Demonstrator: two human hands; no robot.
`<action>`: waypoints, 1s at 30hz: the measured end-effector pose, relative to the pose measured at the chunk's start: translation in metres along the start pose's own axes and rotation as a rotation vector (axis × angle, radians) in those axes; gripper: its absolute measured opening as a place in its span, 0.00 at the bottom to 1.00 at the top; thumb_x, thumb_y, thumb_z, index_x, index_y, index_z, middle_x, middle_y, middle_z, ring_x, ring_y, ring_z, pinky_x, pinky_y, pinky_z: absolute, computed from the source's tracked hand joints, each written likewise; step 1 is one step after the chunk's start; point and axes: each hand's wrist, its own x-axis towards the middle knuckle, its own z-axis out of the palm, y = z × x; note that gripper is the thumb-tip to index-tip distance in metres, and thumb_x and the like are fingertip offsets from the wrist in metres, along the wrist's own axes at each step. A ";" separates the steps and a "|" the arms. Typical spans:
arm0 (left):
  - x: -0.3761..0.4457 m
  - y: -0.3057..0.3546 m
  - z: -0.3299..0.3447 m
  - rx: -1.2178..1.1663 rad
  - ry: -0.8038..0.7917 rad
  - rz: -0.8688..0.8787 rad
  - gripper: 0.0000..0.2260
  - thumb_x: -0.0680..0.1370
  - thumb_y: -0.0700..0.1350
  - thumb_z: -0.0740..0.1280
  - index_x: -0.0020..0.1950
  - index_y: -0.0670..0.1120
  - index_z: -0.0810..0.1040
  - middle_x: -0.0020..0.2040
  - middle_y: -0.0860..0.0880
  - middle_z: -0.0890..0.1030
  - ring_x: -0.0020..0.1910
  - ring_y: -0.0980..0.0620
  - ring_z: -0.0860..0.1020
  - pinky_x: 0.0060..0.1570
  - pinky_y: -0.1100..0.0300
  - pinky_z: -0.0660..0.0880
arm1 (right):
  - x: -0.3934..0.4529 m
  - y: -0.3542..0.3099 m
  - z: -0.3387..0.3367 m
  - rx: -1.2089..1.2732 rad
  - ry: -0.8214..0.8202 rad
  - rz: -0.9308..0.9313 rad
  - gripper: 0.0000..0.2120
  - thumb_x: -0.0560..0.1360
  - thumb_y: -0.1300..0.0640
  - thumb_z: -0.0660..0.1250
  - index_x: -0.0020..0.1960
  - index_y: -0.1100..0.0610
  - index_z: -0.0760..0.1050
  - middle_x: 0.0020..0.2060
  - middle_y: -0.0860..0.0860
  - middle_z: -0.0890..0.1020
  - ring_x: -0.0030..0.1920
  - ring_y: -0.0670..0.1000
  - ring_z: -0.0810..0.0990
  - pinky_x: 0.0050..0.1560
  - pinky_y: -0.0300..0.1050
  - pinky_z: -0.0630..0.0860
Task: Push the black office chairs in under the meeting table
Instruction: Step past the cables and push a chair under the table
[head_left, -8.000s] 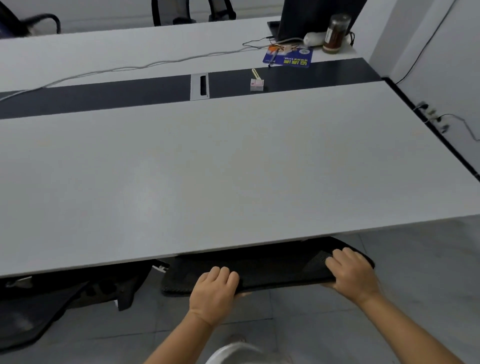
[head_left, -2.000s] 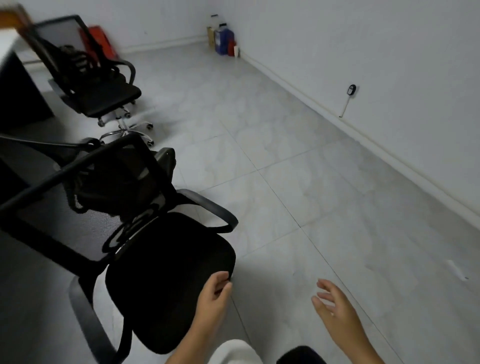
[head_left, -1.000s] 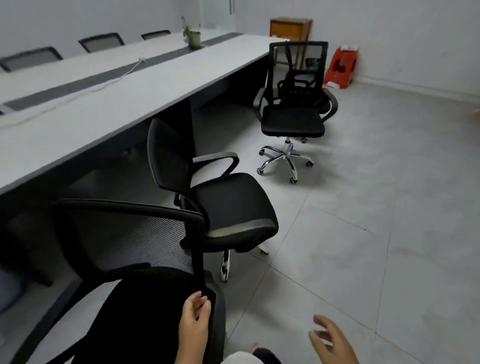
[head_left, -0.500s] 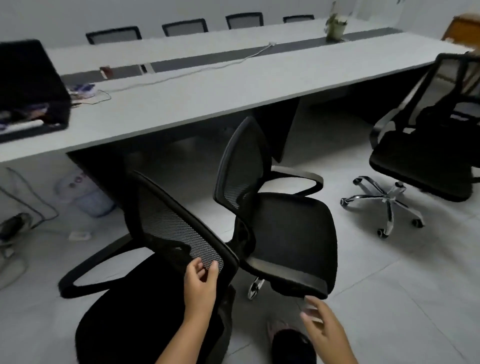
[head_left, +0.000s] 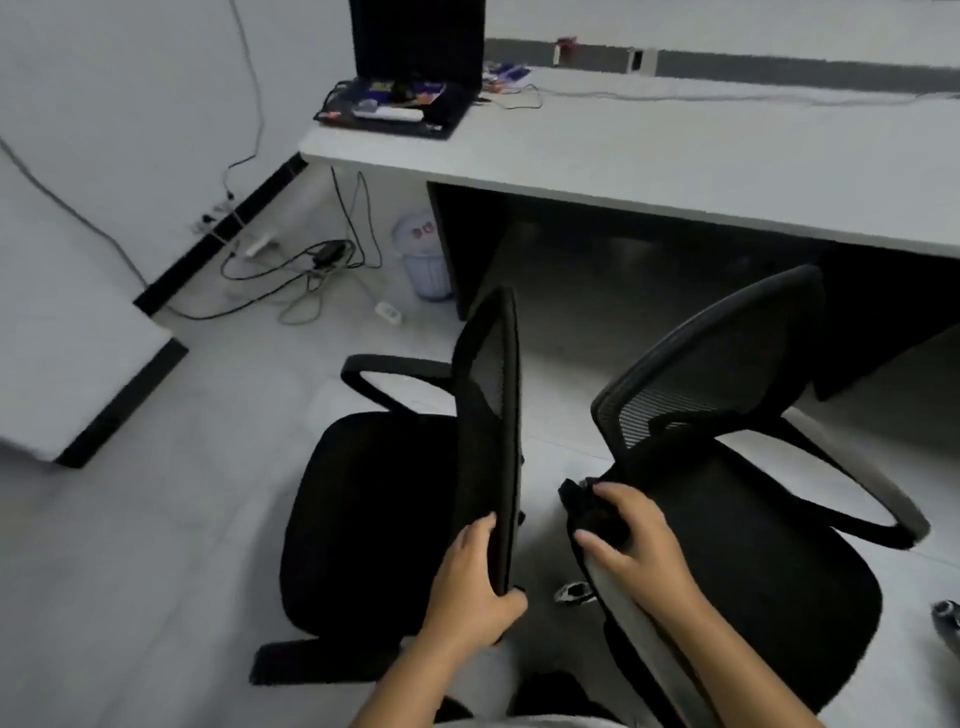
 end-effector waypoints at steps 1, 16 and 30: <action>-0.013 -0.012 -0.003 -0.005 -0.023 0.012 0.35 0.70 0.46 0.68 0.73 0.51 0.55 0.70 0.53 0.62 0.69 0.55 0.62 0.68 0.59 0.62 | 0.012 -0.006 0.007 -0.038 -0.015 -0.112 0.33 0.64 0.34 0.64 0.59 0.58 0.74 0.56 0.49 0.72 0.61 0.50 0.68 0.61 0.47 0.64; -0.108 -0.181 -0.119 0.641 0.248 0.223 0.15 0.65 0.59 0.63 0.44 0.54 0.81 0.38 0.58 0.81 0.37 0.58 0.79 0.37 0.69 0.74 | -0.028 -0.090 0.140 -0.658 -0.245 -0.629 0.27 0.61 0.31 0.51 0.32 0.50 0.79 0.25 0.47 0.76 0.25 0.46 0.76 0.21 0.38 0.69; -0.056 -0.237 -0.191 0.754 0.239 0.623 0.20 0.67 0.65 0.51 0.31 0.55 0.76 0.26 0.58 0.74 0.25 0.60 0.72 0.23 0.71 0.69 | -0.066 -0.102 0.153 -0.888 0.167 -0.363 0.12 0.61 0.55 0.54 0.34 0.57 0.75 0.26 0.54 0.77 0.30 0.54 0.73 0.32 0.42 0.62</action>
